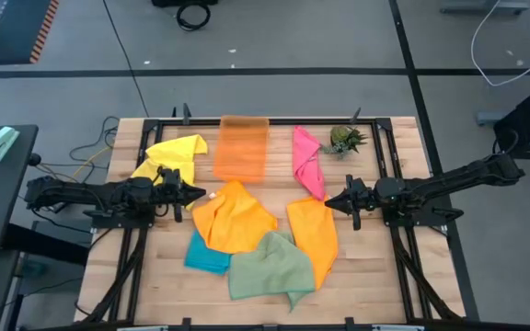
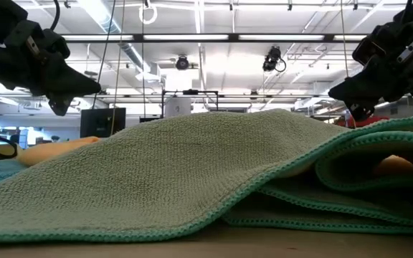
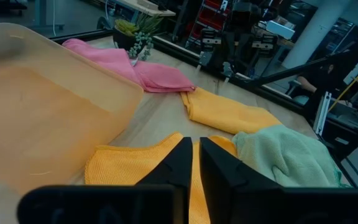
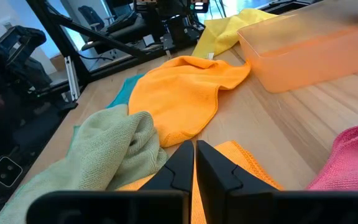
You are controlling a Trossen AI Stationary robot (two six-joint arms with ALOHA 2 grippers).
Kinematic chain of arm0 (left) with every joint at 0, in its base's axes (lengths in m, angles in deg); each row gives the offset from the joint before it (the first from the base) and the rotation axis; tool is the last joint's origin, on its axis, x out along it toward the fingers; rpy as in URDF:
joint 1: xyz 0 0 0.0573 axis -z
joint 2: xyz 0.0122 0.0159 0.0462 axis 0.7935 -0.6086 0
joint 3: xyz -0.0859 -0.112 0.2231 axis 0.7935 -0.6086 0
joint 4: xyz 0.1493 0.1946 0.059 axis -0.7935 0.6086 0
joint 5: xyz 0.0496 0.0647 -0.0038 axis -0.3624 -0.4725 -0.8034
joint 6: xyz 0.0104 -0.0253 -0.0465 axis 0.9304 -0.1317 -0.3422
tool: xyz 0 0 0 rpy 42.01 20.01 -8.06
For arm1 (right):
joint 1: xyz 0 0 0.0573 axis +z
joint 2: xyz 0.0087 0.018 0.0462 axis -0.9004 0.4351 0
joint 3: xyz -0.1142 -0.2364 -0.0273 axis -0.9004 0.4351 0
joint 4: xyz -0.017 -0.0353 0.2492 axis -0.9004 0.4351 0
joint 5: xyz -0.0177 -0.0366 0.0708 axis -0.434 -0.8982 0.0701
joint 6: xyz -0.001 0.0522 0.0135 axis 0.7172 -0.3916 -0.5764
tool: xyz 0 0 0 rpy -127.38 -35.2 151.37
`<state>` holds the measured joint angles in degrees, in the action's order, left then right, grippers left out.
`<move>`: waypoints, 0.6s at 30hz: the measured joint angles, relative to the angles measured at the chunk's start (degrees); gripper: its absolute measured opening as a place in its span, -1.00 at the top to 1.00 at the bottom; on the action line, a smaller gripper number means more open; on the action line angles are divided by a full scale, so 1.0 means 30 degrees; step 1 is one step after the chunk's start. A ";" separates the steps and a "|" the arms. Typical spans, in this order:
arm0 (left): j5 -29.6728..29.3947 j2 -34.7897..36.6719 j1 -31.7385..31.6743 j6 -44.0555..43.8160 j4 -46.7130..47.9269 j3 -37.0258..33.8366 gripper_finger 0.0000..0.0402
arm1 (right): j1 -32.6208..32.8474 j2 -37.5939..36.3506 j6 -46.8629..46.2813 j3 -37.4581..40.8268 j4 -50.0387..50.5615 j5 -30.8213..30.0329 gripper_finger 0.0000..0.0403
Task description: Fold microfiber towels
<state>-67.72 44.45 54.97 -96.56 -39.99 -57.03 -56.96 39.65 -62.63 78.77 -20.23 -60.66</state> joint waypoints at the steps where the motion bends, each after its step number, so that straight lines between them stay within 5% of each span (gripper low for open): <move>1: 0.0000 0.0003 0.0007 -0.0007 0.0002 0.0000 0.80 | 0.0006 -0.0007 0.0000 -0.0007 -0.0007 0.0007 0.87; 9: -0.0007 0.0000 0.0007 -0.0496 -0.0650 -0.0007 0.83 | -0.0001 0.0000 0.0000 0.0000 0.0000 0.0000 0.87; 14: 0.0038 0.0022 0.0022 -0.8432 -0.2352 -0.0007 0.85 | 0.0006 -0.0005 0.0000 0.0000 -0.0004 0.0002 0.87; 18: 0.0040 0.0015 0.0022 -1.0946 -0.2346 -0.0007 0.84 | 0.0003 -0.0004 0.0000 -0.0007 -0.0009 0.0002 0.87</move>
<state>-67.60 44.49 55.03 -129.39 -47.03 -57.05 -56.95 39.64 -62.63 78.75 -20.26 -60.65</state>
